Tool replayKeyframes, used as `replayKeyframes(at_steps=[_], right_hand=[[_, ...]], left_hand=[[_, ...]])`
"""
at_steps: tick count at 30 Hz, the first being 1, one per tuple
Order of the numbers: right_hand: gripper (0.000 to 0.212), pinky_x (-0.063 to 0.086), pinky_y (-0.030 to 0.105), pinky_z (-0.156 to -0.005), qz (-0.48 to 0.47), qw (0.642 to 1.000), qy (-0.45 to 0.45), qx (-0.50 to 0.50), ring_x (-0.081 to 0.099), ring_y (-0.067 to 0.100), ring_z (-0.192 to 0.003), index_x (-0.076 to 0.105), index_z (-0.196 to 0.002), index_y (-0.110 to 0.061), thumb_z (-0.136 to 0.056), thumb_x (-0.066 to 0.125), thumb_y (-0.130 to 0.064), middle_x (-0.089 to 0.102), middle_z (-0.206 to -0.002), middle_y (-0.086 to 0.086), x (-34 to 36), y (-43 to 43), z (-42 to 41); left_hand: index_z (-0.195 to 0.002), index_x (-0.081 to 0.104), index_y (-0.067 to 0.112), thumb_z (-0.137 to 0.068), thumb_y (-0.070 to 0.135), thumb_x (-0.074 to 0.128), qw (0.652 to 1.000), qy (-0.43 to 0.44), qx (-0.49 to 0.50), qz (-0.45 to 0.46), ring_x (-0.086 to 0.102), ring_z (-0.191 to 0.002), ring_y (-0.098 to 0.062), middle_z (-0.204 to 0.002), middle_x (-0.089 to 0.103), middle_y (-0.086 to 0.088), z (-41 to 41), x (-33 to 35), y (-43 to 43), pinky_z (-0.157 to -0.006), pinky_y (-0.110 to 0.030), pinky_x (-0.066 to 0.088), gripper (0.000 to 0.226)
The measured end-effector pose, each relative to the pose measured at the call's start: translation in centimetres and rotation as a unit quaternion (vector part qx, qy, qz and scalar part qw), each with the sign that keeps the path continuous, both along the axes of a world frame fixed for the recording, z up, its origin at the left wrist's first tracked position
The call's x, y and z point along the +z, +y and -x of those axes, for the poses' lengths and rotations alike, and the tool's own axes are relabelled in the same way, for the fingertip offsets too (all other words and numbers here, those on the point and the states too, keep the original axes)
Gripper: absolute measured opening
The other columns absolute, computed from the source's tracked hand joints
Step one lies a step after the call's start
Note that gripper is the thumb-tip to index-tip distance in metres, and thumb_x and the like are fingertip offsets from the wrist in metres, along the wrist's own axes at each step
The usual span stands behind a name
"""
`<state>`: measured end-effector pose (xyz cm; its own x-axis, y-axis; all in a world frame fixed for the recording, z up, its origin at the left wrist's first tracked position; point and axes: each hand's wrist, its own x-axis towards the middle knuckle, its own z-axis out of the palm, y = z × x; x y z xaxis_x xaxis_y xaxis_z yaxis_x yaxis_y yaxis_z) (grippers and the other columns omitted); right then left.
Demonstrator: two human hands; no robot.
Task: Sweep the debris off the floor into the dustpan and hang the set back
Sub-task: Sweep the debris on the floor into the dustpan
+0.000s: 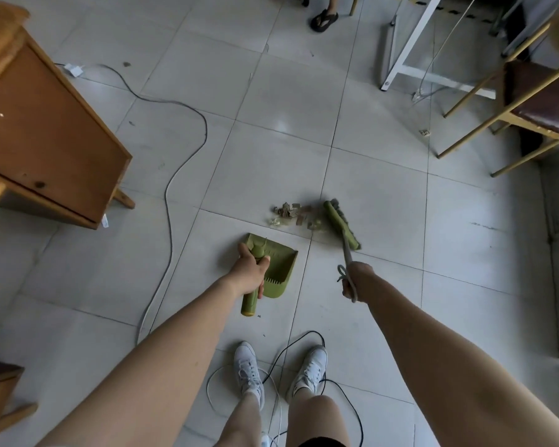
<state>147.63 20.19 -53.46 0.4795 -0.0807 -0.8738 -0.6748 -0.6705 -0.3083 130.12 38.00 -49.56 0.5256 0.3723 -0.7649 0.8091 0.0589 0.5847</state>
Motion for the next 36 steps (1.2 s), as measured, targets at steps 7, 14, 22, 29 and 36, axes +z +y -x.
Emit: replayKeyframes(at_steps=[7,14,22,29,36], right_hand=[[0.032,0.031,0.017,-0.04,-0.03,0.998,0.044,-0.013,0.038,0.014,-0.043,0.051,-0.078,-0.002,-0.099,0.031,-0.016,0.044,-0.059,0.008,0.6,5.4,0.2],[0.035,0.035,0.02,-0.036,-0.049,0.997,0.054,0.021,0.04,0.015,-0.045,0.046,-0.127,-0.014,-0.099,0.025,-0.016,0.044,-0.064,0.009,0.3,9.6,1.6],[0.036,0.038,0.027,-0.041,0.016,0.978,0.009,0.207,0.043,0.02,-0.051,0.036,-0.134,-0.013,-0.099,0.029,-0.019,0.049,-0.08,0.013,-2.1,10.1,2.8],[0.023,0.046,0.028,-0.043,0.066,0.963,0.015,0.261,0.048,0.022,-0.053,0.032,-0.116,-0.017,-0.094,0.027,-0.019,0.05,-0.077,0.014,-4.7,5.6,5.9],[0.008,0.036,0.026,-0.048,0.077,0.929,-0.025,0.361,0.049,0.018,-0.064,0.032,-0.103,-0.016,-0.095,0.032,-0.017,0.048,-0.076,0.006,-4.2,-1.0,11.4]], left_hand=[[-0.111,0.021,0.011,-0.103,0.03,0.04,1.0,-0.013,0.021,0.006,0.051,-0.038,-0.018,-0.059,0.051,-0.007,0.6,-0.5,0.6,-0.037,-0.023,0.046,0.028],[-0.115,0.022,0.012,-0.102,0.031,0.04,0.998,-0.045,0.046,0.007,0.048,-0.042,-0.023,-0.068,0.052,-0.012,0.1,-1.3,-0.4,-0.051,-0.036,0.05,0.029],[-0.104,0.024,0.017,-0.101,0.031,0.042,0.996,-0.056,0.07,0.002,0.047,-0.041,-0.021,-0.068,0.049,-0.011,0.9,-1.7,0.3,-0.044,-0.03,0.048,0.023],[-0.105,0.025,0.017,-0.101,0.034,0.041,0.998,-0.046,0.05,-0.014,0.05,-0.04,-0.021,-0.065,0.051,-0.01,0.6,-1.9,0.5,-0.048,-0.029,0.05,0.024],[-0.109,0.026,0.014,-0.101,0.034,0.041,0.998,-0.039,0.046,-0.015,0.049,-0.039,-0.02,-0.062,0.05,-0.009,0.6,-1.6,0.2,-0.043,-0.026,0.047,0.026]])
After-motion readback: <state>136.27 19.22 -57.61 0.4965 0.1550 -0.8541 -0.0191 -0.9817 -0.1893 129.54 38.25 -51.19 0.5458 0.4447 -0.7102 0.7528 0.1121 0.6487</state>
